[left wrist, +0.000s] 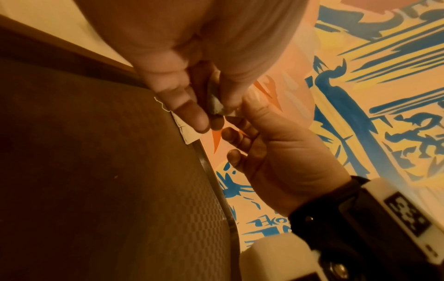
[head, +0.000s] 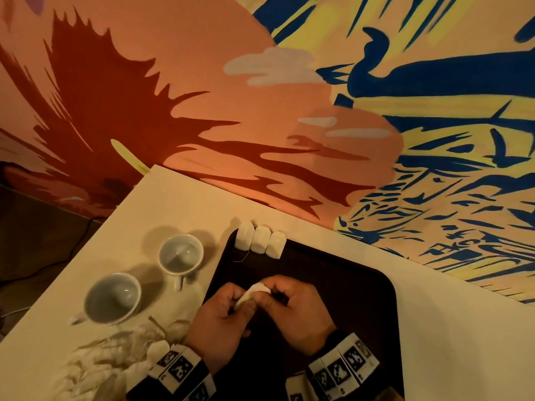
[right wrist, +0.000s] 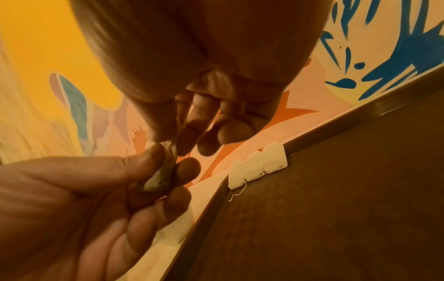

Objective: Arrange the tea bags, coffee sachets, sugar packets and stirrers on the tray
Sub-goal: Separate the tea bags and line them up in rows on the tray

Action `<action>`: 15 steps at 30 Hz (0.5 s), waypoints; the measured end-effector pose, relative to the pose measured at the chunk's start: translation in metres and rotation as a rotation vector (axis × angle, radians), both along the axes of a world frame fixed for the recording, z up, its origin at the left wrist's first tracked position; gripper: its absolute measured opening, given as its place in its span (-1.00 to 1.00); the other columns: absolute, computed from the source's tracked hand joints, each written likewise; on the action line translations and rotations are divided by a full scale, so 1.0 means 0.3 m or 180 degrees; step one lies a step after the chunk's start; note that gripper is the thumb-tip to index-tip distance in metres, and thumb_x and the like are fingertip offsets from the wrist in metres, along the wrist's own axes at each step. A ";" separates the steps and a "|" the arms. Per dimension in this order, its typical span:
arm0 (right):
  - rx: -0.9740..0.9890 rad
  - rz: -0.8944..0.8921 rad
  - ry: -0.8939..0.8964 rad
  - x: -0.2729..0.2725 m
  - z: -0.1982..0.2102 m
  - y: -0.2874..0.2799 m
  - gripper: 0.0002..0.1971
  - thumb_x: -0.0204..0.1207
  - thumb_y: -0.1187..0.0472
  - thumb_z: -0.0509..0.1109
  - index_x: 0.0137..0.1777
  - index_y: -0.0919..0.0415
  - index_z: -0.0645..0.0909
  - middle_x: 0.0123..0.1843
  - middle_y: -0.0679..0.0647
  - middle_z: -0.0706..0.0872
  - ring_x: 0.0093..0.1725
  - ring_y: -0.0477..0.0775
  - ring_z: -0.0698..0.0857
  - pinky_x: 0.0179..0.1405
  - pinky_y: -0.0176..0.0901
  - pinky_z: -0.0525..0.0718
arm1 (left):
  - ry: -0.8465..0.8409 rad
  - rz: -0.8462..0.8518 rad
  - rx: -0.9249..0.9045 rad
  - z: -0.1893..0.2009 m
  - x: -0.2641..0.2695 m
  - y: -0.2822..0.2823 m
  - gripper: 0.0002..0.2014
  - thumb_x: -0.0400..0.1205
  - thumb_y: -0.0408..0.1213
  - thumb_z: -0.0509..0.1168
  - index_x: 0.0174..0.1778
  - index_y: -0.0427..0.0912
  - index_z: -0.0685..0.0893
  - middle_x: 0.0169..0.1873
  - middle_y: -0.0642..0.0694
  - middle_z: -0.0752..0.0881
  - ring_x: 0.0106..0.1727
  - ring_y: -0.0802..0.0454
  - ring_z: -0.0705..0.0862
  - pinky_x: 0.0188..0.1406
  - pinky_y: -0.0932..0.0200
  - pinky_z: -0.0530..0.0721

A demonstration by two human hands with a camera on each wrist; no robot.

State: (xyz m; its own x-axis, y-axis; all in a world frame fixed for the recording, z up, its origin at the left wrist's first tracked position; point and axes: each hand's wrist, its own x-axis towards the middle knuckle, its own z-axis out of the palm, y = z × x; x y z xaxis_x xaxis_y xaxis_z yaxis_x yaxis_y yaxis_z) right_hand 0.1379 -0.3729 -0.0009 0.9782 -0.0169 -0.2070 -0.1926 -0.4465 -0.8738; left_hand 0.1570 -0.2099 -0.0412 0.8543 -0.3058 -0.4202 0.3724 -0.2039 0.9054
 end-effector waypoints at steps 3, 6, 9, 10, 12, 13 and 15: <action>-0.0239 -0.0114 0.0078 0.037 -0.024 -0.030 -0.87 0.58 0.15 0.50 -0.07 -0.17 0.76 -0.08 -0.25 0.83 -0.02 -0.29 0.77 0.04 -0.42 0.65 | 0.0095 0.0065 0.0000 -0.010 0.001 0.002 -0.87 0.65 -0.19 0.40 -0.19 0.15 0.71 -0.23 -0.08 0.81 -0.25 0.04 0.74 -0.15 0.01 0.77; -0.0836 -0.0136 0.0222 0.114 -0.056 -0.108 -0.96 0.61 0.08 0.46 -0.04 -0.12 0.72 -0.10 -0.20 0.80 -0.06 -0.28 0.74 0.02 -0.40 0.61 | 0.0334 0.0297 -0.0029 -0.031 0.008 0.025 -0.88 0.66 -0.27 0.39 0.01 0.08 0.71 -0.09 0.13 0.85 -0.08 0.10 0.80 -0.01 -0.02 0.77; -0.1512 -0.0031 0.0556 0.203 -0.086 -0.203 -0.90 0.64 0.02 0.39 0.04 -0.05 0.72 -0.04 -0.14 0.78 -0.01 -0.11 0.72 0.00 -0.22 0.58 | 0.0404 0.0438 0.0064 -0.050 0.011 0.065 -0.90 0.67 -0.30 0.37 0.04 0.00 0.71 -0.06 0.15 0.85 -0.02 0.17 0.80 0.01 0.08 0.74; -0.1713 0.0001 0.0692 0.231 -0.099 -0.234 -0.88 0.65 0.01 0.39 0.06 -0.05 0.72 -0.01 -0.10 0.78 0.02 -0.04 0.72 -0.01 -0.18 0.55 | 0.0418 0.0513 0.0079 -0.056 0.008 0.080 -0.89 0.67 -0.34 0.37 0.02 -0.03 0.72 -0.07 0.12 0.86 -0.04 0.14 0.80 0.00 0.10 0.72; -0.2092 0.0078 0.0915 0.283 -0.128 -0.280 -0.85 0.63 0.00 0.39 0.10 -0.02 0.72 0.04 -0.02 0.78 0.07 0.06 0.71 0.01 -0.14 0.55 | 0.0485 0.0600 0.0070 -0.067 0.003 0.106 -0.87 0.67 -0.42 0.35 0.00 -0.08 0.72 -0.11 0.03 0.86 -0.11 0.05 0.79 -0.08 0.11 0.71; -0.2219 0.0111 0.0976 0.305 -0.141 -0.296 -0.83 0.62 0.01 0.41 0.12 0.00 0.72 0.06 0.01 0.78 0.09 0.10 0.72 0.03 -0.12 0.58 | 0.0517 0.0591 0.0067 -0.071 0.001 0.116 -0.86 0.67 -0.44 0.33 0.00 -0.10 0.71 -0.12 0.00 0.86 -0.16 0.01 0.77 -0.12 0.10 0.70; -0.2372 0.0141 0.1028 0.336 -0.162 -0.318 -0.81 0.59 0.01 0.43 0.14 0.02 0.72 0.06 0.04 0.78 0.10 0.12 0.71 0.06 -0.10 0.61 | 0.0569 0.0547 0.0060 -0.072 0.000 0.124 -0.86 0.67 -0.46 0.32 0.00 -0.13 0.70 -0.14 -0.06 0.86 -0.21 -0.02 0.73 -0.19 0.09 0.68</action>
State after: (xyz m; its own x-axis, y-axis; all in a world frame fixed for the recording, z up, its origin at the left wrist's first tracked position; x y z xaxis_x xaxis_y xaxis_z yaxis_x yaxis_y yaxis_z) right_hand 0.2386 -0.4681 -0.0494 0.8751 -0.2242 -0.4288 -0.3529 -0.9021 -0.2484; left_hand 0.1570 -0.1727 -0.0629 0.8048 -0.1531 -0.5735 0.5568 -0.1400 0.8187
